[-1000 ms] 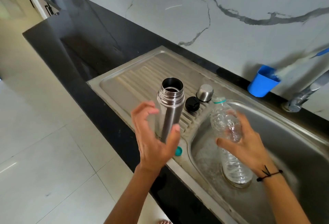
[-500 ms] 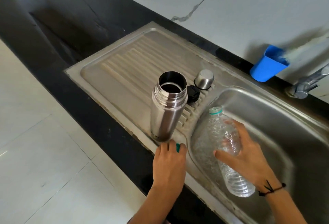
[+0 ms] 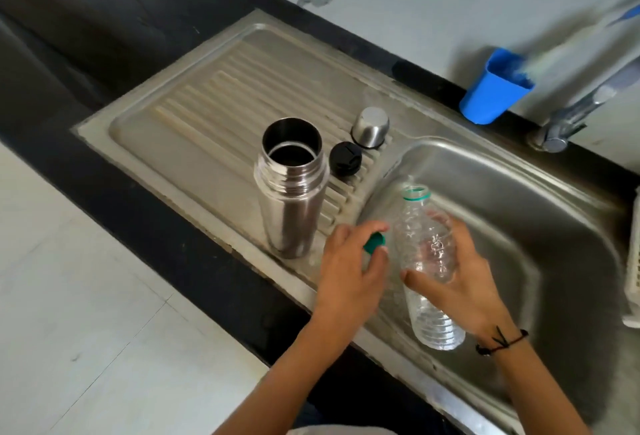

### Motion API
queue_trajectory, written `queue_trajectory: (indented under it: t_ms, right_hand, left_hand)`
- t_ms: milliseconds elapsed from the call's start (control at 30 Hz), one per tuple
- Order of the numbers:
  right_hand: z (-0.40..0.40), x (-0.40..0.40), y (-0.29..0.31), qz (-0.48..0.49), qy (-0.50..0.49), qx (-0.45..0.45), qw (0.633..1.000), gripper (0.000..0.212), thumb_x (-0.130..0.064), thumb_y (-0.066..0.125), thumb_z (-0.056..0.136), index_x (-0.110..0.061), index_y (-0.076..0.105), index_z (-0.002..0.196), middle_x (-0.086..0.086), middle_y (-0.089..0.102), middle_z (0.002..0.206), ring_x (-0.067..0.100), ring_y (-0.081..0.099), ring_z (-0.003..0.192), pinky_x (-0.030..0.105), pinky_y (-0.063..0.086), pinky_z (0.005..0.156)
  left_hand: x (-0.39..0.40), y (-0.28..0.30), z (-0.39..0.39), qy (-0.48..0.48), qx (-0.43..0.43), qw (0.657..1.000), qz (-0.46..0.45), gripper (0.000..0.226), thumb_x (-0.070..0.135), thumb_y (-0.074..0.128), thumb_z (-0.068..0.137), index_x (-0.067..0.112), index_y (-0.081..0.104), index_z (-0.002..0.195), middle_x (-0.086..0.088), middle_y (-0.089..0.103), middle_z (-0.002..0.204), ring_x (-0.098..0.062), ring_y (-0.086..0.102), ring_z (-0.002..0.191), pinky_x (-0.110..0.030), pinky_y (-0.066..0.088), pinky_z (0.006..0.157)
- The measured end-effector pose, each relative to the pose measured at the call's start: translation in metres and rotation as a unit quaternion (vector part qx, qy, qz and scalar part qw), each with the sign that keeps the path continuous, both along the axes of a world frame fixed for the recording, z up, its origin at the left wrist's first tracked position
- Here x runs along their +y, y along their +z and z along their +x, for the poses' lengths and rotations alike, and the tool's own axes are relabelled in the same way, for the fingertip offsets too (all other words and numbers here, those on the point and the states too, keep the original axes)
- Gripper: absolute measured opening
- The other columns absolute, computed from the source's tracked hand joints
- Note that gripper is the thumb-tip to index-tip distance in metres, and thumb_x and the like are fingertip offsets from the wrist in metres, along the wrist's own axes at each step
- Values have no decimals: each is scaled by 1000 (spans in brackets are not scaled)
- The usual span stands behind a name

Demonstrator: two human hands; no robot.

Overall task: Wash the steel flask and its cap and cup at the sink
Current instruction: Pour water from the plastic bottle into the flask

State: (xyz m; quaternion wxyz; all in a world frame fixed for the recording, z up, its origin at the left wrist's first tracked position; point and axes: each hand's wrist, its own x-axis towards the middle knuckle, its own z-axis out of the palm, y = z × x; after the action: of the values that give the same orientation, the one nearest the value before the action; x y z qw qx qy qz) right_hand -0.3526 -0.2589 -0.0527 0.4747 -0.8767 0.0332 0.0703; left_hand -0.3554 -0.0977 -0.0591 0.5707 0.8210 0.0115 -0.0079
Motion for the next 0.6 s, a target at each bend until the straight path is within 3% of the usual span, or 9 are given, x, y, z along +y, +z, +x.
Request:
queue_trajectory:
  t_ms: [100,133,200,267,333,467,600]
  right_hand:
    - [-2,-8,-4,-2,-13,-21,1000,82,-14,83,62,-53,37,118,-35,60,98,-7,61,87,14,45,74]
    - [-2,-9,-4,-11,-12,-27,1000,80,-23,82,60,-53,37,119,-35,59,100,-4,61,87,16,45,75]
    - [-5,-10,-5,-33,-3,-34,999,83,-46,72,53,-52,32,125,-21,62,103,7,63,87,26,49,80]
    - [-5,-10,-7,-49,12,-47,998,85,-55,64,51,-52,26,128,-8,60,111,16,61,92,33,51,83]
    - [-4,-10,-7,-55,15,-65,996,86,-54,63,52,-49,25,129,-5,59,114,17,61,92,35,52,81]
    - [-5,-13,-11,-73,-12,-91,993,84,-55,60,53,-47,25,129,-4,61,100,15,59,82,31,50,70]
    - [-9,-18,-14,-86,-17,-103,991,83,-56,56,53,-46,25,129,-5,59,91,12,55,75,27,45,63]
  left_hand:
    - [-3,9,20,62,31,979,-193,15,19,63,87,28,62,99,5,62,93,-6,57,82,-17,44,77]
    - [-5,12,26,83,51,955,-279,13,16,65,86,24,62,96,4,64,86,-7,58,77,-19,46,75]
    - [-13,19,36,109,81,910,-393,9,7,62,89,15,60,93,-2,67,80,-10,62,74,-21,50,73]
    - [-24,25,40,105,83,898,-420,7,4,60,88,10,60,91,-2,69,77,-9,64,73,-19,52,72]
    - [-36,29,40,97,78,895,-429,7,4,62,85,10,60,88,2,69,73,-9,65,71,-18,52,71]
    - [-45,28,38,73,46,906,-414,10,12,65,77,10,59,86,6,70,72,-6,66,75,-19,52,75]
    - [-51,29,34,49,11,924,-379,10,-2,61,85,8,59,83,8,69,70,-3,64,72,-17,51,72]
